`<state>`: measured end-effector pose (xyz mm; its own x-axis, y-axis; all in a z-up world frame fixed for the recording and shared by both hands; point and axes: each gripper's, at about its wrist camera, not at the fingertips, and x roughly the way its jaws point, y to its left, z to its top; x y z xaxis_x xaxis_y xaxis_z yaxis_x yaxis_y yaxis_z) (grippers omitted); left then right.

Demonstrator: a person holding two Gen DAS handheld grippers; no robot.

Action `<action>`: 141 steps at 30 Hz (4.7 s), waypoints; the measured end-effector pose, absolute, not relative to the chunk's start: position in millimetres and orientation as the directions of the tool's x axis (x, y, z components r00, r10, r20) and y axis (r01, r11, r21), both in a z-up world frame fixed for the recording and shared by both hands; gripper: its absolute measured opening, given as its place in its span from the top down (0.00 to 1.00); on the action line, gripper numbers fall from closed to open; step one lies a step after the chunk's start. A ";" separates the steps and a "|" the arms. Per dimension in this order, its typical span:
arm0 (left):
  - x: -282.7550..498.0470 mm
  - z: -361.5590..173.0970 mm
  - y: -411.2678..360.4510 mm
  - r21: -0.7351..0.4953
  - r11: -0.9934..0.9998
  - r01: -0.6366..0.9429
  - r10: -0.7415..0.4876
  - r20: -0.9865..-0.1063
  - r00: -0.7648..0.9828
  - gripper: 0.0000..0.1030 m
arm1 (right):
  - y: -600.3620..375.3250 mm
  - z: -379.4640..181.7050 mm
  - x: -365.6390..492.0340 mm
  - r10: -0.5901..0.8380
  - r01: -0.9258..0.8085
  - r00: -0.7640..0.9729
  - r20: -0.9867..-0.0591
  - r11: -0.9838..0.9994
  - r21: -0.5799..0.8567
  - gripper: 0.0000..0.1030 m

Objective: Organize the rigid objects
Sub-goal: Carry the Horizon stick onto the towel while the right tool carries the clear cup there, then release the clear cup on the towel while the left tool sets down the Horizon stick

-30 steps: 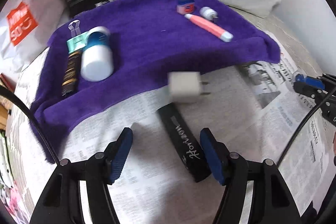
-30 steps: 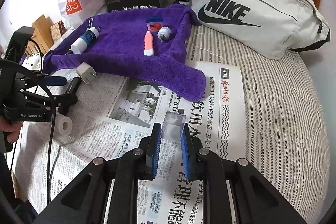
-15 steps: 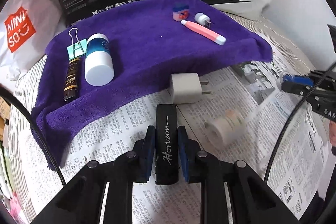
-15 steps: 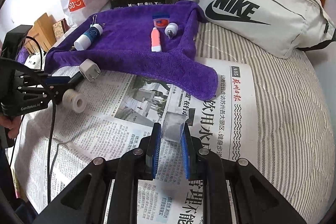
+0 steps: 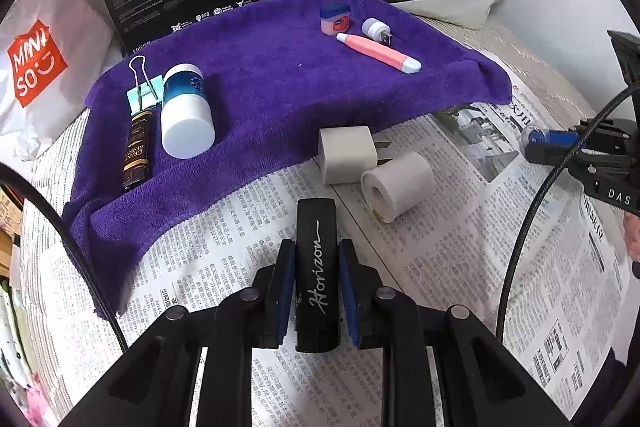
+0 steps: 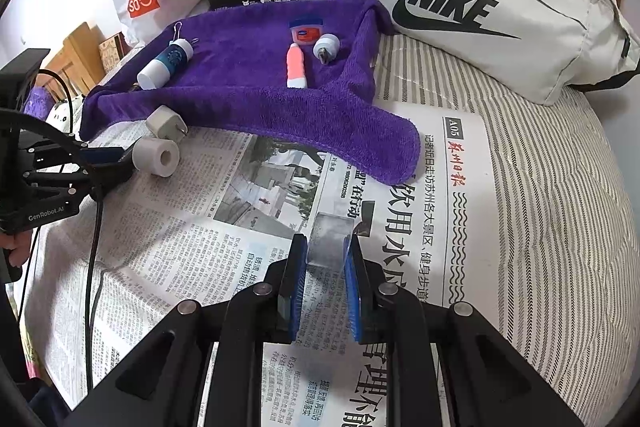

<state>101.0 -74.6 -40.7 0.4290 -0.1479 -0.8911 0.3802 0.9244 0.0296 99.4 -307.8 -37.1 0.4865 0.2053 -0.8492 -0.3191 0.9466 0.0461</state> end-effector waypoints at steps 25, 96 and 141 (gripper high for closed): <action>98.6 -14.1 -41.5 -0.069 0.948 0.309 -0.213 -0.861 0.462 0.80 | -269.2 -9.2 113.2 0.255 -0.415 0.511 -0.821 0.909 0.024 0.82; 206.3 9.6 -2.2 -0.176 0.953 0.245 -0.275 -0.841 0.467 0.80 | -214.9 -27.1 222.5 0.265 -0.482 0.379 -0.887 0.874 0.056 0.67; 261.6 -43.9 -80.3 -0.052 0.959 0.277 -0.161 -0.907 0.388 0.57 | -264.7 -0.7 181.6 0.269 -0.362 0.485 -0.832 0.928 0.089 0.65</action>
<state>261.6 -80.3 -43.9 0.3883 -0.1611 -0.9073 0.2771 0.9594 -0.0517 181.6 -264.7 -0.7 0.4854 0.2690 -0.8319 -0.3616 0.9281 0.0891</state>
